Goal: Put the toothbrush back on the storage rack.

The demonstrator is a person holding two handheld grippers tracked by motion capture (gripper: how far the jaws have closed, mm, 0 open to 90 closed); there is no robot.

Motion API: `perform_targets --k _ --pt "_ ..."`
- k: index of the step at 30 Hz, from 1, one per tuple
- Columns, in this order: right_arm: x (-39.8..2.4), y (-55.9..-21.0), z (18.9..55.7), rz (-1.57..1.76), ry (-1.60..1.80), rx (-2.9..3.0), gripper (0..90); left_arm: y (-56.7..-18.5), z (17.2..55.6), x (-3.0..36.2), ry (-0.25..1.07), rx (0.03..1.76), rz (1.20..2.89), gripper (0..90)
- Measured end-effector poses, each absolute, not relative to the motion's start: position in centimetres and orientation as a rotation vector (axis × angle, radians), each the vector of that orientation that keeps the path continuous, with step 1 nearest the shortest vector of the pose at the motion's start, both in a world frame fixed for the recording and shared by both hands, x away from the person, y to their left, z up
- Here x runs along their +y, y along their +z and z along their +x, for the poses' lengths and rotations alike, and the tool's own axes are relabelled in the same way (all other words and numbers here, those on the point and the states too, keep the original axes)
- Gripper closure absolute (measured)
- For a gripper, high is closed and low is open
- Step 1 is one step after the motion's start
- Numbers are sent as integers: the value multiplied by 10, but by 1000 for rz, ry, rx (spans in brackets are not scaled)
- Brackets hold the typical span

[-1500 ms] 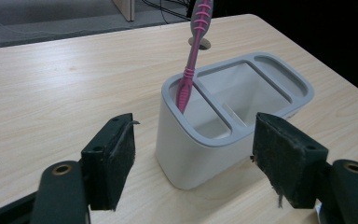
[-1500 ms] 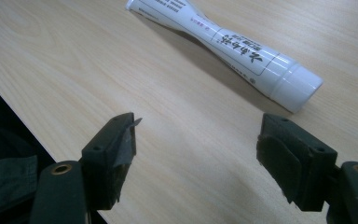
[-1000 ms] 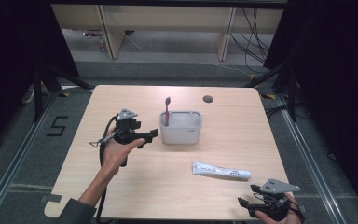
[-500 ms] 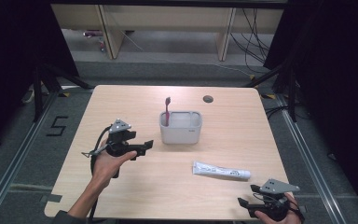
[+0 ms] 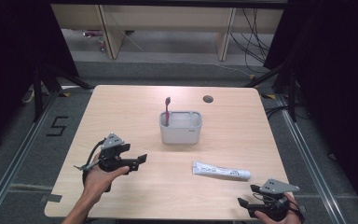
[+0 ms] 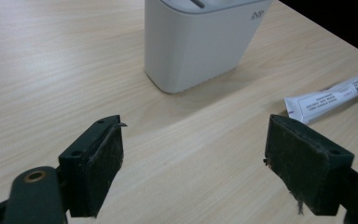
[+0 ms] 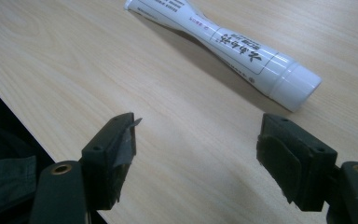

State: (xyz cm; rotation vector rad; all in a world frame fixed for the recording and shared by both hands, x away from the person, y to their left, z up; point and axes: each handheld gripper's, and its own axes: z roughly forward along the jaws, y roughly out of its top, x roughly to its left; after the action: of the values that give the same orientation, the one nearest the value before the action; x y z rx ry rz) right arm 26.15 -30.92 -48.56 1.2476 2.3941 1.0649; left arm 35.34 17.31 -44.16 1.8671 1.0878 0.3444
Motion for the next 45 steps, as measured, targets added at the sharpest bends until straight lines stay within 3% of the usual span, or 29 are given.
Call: perform_targets --k 33,45 --pt "-314 -488 264 1224 1072 2390 284 -485 285 210 309 1110 1929 164" --pt "-314 -487 264 1188 1054 2390 284 -500 263 211 367 1083 2053 166"
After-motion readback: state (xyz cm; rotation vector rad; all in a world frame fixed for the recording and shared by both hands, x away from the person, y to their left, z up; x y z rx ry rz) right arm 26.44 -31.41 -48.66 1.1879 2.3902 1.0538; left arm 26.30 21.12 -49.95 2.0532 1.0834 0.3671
